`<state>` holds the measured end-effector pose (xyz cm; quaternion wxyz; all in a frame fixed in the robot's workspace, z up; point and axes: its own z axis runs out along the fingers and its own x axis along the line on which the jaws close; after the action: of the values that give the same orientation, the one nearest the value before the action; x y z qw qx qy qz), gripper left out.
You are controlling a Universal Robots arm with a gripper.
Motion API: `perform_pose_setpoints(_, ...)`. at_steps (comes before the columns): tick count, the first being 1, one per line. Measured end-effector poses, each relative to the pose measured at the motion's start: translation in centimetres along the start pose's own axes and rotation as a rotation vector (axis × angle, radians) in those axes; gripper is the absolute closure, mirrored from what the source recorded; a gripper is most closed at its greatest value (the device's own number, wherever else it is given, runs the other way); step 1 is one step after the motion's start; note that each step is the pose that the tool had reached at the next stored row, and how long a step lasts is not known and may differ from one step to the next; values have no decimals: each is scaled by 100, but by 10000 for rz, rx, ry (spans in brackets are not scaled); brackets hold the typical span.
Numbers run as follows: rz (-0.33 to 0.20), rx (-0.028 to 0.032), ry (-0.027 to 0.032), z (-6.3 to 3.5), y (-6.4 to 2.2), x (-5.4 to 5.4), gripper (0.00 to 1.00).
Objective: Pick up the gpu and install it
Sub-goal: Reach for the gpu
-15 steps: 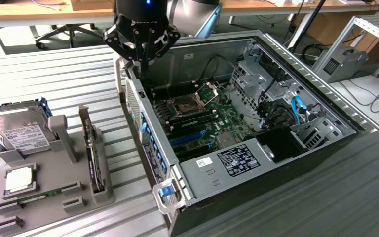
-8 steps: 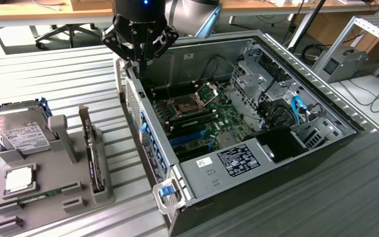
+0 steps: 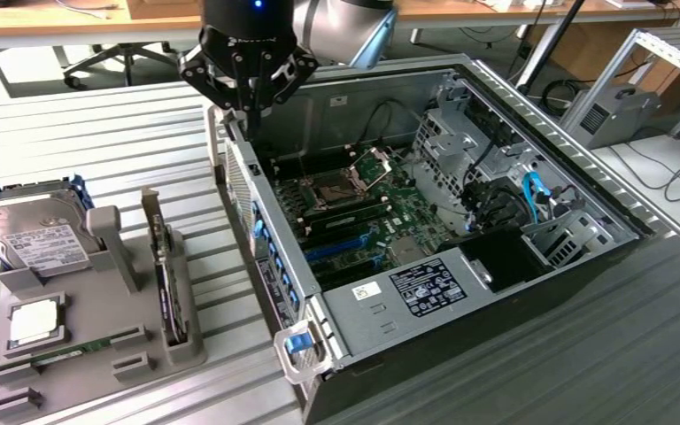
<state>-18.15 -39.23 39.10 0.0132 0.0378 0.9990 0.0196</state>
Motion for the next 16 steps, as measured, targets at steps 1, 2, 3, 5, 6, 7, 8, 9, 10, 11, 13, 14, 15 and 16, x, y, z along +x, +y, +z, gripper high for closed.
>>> perform_pose_setpoints(1,0,0,0,0,0,4,89)
perform_pose_setpoints(2,0,0,0,0,0,7,89)
perform_pose_setpoints(3,0,0,0,0,-1,11,89)
perform_pose_setpoints(5,0,0,1,-1,-1,17,89)
perform_pose_setpoints(6,0,0,0,-1,-2,21,89)
perform_pose_setpoints(7,0,0,1,-1,-2,25,89)
perform_pose_setpoints(8,0,0,0,-1,-2,29,89)
perform_pose_setpoints(9,0,0,0,-1,-3,33,89)
perform_pose_setpoints(10,0,0,1,-1,-3,37,89)
perform_pose_setpoints(11,0,0,1,-1,-3,41,89)
perform_pose_setpoints(13,0,0,0,-2,-4,50,89)
perform_pose_setpoints(14,0,1,1,-2,-4,54,89)
perform_pose_setpoints(15,1,0,0,-2,-4,59,89)
perform_pose_setpoints(16,0,0,0,-2,-5,63,89)
